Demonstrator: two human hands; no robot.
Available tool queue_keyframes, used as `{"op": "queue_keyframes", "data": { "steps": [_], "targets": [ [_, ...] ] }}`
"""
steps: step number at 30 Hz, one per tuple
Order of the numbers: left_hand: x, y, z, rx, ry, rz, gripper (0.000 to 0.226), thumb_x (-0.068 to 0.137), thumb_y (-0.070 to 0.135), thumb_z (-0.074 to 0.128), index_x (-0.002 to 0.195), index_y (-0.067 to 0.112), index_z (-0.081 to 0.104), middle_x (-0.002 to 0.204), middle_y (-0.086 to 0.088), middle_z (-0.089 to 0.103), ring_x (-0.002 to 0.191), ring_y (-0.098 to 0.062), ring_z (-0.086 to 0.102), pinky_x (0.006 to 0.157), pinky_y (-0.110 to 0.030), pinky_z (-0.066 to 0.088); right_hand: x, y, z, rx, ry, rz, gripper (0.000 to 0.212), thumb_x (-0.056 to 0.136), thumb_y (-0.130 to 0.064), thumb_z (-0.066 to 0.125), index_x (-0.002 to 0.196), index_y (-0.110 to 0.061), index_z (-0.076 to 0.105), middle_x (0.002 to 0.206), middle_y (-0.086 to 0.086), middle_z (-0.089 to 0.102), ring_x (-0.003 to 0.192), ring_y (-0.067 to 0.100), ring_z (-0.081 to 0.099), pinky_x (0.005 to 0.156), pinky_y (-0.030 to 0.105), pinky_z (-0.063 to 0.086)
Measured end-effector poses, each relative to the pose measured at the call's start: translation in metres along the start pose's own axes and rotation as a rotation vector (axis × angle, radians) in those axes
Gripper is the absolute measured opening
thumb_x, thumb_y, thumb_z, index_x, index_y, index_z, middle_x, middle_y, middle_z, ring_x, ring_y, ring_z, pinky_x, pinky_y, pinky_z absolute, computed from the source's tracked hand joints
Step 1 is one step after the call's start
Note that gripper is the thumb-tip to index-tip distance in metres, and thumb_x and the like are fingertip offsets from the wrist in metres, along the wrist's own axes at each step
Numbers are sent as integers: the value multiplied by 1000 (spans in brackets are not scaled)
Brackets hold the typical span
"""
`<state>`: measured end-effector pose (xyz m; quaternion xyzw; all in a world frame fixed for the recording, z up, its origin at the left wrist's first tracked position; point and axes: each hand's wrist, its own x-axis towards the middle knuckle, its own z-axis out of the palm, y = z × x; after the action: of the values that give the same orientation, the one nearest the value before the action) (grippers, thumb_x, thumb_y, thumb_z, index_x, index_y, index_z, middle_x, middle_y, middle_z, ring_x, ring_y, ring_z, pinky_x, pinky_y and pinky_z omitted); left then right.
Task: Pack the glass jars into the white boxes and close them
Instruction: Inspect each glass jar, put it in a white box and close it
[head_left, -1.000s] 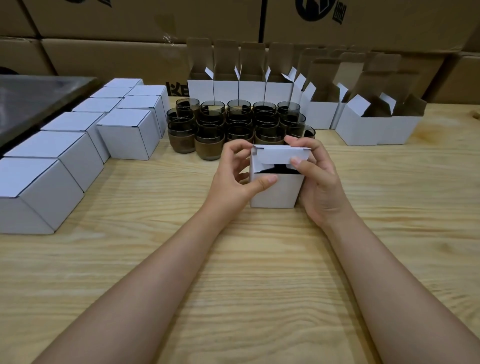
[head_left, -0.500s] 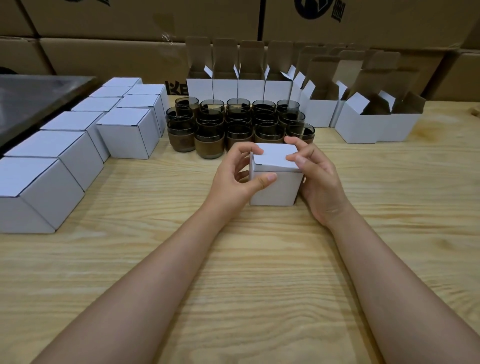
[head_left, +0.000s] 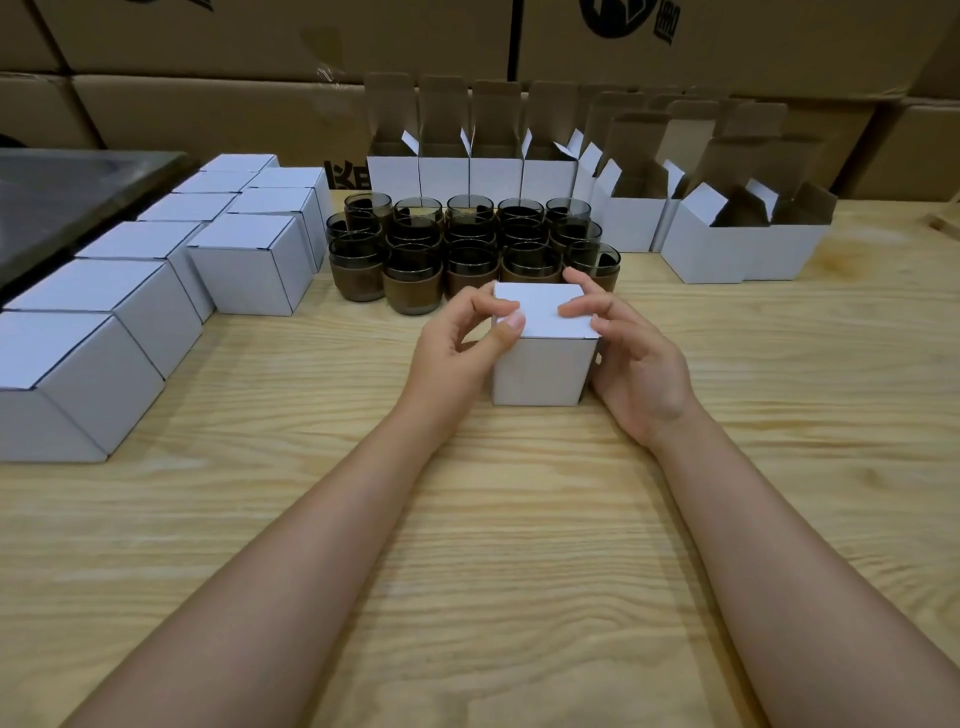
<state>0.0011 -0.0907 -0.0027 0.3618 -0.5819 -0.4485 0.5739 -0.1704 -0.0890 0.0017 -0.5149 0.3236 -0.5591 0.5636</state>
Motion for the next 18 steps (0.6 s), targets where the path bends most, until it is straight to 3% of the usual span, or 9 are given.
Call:
{"op": "queue_keyframes", "data": {
  "steps": [2, 4, 6, 8, 10, 12, 15, 18],
  "targets": [
    [-1, 0, -2, 139, 53, 33, 7, 86, 24, 63, 82, 19, 61, 139, -4, 54, 122, 5, 50, 98, -21, 44, 1, 2, -1, -20, -2, 12, 25, 84, -8, 48, 91, -20, 69, 142, -13, 47, 131, 11, 44, 101, 35, 37],
    [-3, 1, -3, 359, 106, 150, 9, 93, 16, 61, 85, 15, 65, 137, 0, 54, 131, -7, 46, 110, -36, 37, 3, 3, -2, -50, -14, 19, 26, 79, -14, 53, 101, -19, 65, 139, -15, 47, 125, 3, 48, 104, 35, 38],
    [-7, 4, -1, 626, 138, 365, 12, 94, 11, 59, 91, 7, 69, 124, -4, 65, 128, -17, 51, 107, -44, 38, 3, 3, -1, -76, -23, 14, 27, 82, -12, 55, 107, -21, 62, 141, -15, 45, 118, -5, 51, 107, 36, 37],
    [-12, 7, 5, 873, 128, 533, 20, 92, 21, 61, 94, 3, 70, 110, -7, 71, 117, -23, 61, 96, -44, 42, 3, 4, 0, -80, -49, 1, 26, 87, -7, 53, 109, -21, 60, 143, -13, 42, 115, -6, 54, 104, 33, 40],
    [-19, 11, 15, 1094, 154, 522, 41, 85, 45, 62, 93, 6, 69, 101, -8, 70, 105, -24, 65, 91, -43, 42, 3, 4, 2, -72, -85, -2, 26, 85, -10, 55, 109, -18, 60, 144, -12, 42, 115, -3, 55, 95, 26, 46],
    [-24, 15, 23, 1228, 209, 447, 51, 76, 55, 67, 91, 7, 66, 94, -10, 65, 92, -27, 64, 91, -45, 43, 4, 2, 3, -85, -117, 14, 31, 83, -20, 52, 112, -16, 61, 145, -11, 43, 120, 1, 54, 91, 24, 48],
    [-26, 22, 24, 1341, 231, 450, 44, 71, 45, 78, 90, 7, 65, 86, -11, 62, 81, -28, 63, 92, -47, 45, 5, 2, 4, -106, -125, 62, 42, 84, -33, 46, 121, -19, 60, 137, -12, 54, 125, 8, 52, 99, 30, 43],
    [-35, 28, 9, 1386, 226, 489, 36, 72, 38, 72, 85, 6, 64, 81, -11, 61, 73, -29, 62, 83, -41, 48, 7, 4, 5, -127, -129, 98, 45, 83, -35, 45, 125, -22, 58, 129, -2, 62, 122, 16, 54, 104, 34, 39]
  ]
}}
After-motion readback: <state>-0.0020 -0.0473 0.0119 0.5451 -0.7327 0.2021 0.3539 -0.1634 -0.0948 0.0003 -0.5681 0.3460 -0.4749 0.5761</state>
